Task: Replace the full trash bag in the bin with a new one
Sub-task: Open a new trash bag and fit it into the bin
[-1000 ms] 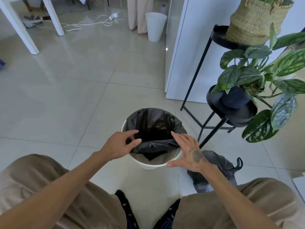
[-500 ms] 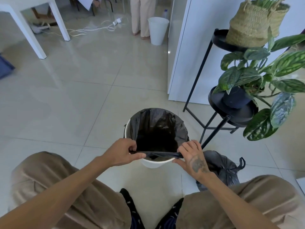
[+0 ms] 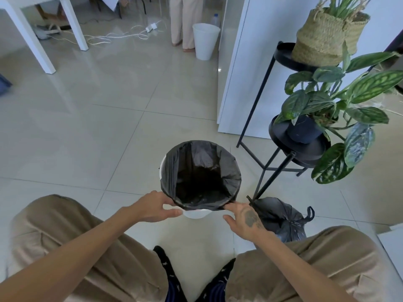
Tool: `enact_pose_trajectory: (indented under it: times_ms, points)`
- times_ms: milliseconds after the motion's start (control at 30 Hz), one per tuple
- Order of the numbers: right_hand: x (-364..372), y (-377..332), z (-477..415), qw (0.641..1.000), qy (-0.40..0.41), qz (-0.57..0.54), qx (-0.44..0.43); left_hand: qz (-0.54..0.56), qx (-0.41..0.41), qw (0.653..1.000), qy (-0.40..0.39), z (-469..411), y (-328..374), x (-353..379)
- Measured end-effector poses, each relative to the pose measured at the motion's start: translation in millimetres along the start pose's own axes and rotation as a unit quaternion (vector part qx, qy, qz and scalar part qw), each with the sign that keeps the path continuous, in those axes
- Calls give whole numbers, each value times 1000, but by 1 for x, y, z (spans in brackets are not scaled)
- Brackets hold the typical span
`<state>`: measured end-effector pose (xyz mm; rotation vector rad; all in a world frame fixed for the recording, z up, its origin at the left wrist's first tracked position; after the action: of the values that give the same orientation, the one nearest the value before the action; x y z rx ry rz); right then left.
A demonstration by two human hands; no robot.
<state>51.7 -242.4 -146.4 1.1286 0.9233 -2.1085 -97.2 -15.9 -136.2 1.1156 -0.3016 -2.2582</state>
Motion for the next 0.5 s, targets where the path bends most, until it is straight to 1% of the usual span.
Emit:
enact_pose_trajectory:
  times_ms: [67, 133, 200, 267, 333, 367, 400, 467, 500]
  points:
    - [3, 0, -5, 999, -45, 0, 23, -30, -28, 997, -73, -2, 3, 9]
    - [4, -3, -7, 998, -59, -23, 30, -24, -51, 993, -107, 1, 0, 15]
    - [-1, -4, -6, 997, -26, -58, 46, 7, -60, 994, -95, 5, -3, 11]
    - [-13, 4, 0, 991, 44, -101, 81, 46, -71, 994, -67, 10, -6, 2]
    - [-24, 17, 8, 973, 105, -162, 125, 106, -87, 991, -7, 12, -17, -14]
    - [-33, 21, 11, 962, 134, -196, 135, 142, -96, 984, 42, 13, -24, -26]
    - [-41, 24, 14, 952, 160, -224, 134, 183, -100, 973, 101, 16, -29, -36]
    - [-57, 30, 14, 935, 210, -260, 121, 243, -104, 936, 232, 22, -35, -58]
    - [-61, 30, 11, 929, 225, -273, 110, 266, -92, 918, 281, 23, -33, -63]
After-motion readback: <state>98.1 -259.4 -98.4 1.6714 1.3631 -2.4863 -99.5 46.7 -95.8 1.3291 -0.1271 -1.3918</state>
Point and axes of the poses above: each hand's wrist, its own z-axis away from the middle knuckle, its own x-axis out of the palm, y = z × x, the point moved 7 cm from there along -z, towards the middle knuckle, and after that the axes turned 15 degrees about -y, right-handed, at the moved point
